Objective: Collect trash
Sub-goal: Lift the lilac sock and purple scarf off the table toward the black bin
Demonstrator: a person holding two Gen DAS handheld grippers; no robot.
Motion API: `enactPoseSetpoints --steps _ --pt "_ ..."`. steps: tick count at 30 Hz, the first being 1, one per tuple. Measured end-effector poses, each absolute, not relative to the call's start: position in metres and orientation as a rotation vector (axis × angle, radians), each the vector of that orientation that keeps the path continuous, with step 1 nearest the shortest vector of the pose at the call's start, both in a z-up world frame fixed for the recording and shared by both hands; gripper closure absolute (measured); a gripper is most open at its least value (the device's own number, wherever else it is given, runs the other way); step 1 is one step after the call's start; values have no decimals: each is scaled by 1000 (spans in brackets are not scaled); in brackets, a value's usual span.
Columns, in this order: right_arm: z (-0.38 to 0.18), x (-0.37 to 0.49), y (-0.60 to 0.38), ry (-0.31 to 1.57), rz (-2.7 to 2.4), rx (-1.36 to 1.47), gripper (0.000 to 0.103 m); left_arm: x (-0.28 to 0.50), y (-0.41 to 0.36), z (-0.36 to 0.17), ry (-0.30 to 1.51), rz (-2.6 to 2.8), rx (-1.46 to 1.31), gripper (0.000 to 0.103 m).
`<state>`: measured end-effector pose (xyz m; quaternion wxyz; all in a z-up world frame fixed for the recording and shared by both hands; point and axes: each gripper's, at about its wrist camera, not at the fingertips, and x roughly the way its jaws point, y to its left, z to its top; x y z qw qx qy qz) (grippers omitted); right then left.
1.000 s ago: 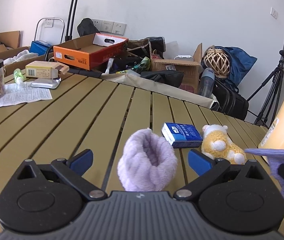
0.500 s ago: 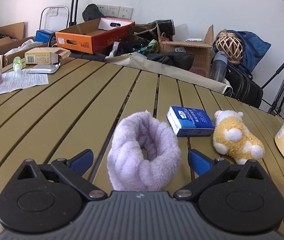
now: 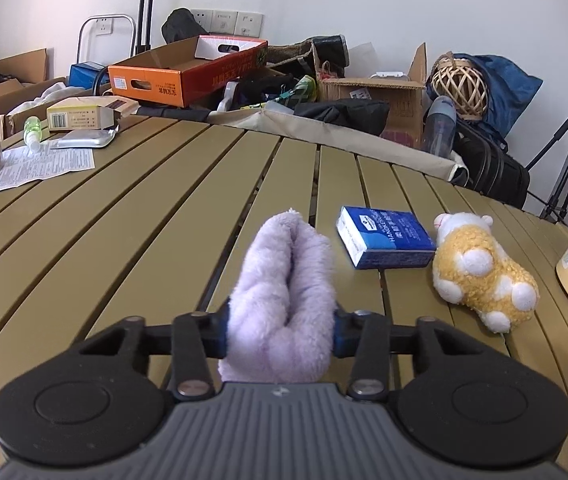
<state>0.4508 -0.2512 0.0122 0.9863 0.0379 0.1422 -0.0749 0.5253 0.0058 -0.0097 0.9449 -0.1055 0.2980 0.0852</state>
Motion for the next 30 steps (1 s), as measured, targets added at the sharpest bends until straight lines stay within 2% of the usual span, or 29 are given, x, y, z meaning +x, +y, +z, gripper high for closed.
enactPoseSetpoints --steps 16,30 --pt "16 441 -243 250 -113 69 80 501 13 7 544 146 -223 67" --pt "23 415 -224 198 -54 43 80 450 15 29 461 92 -214 67"
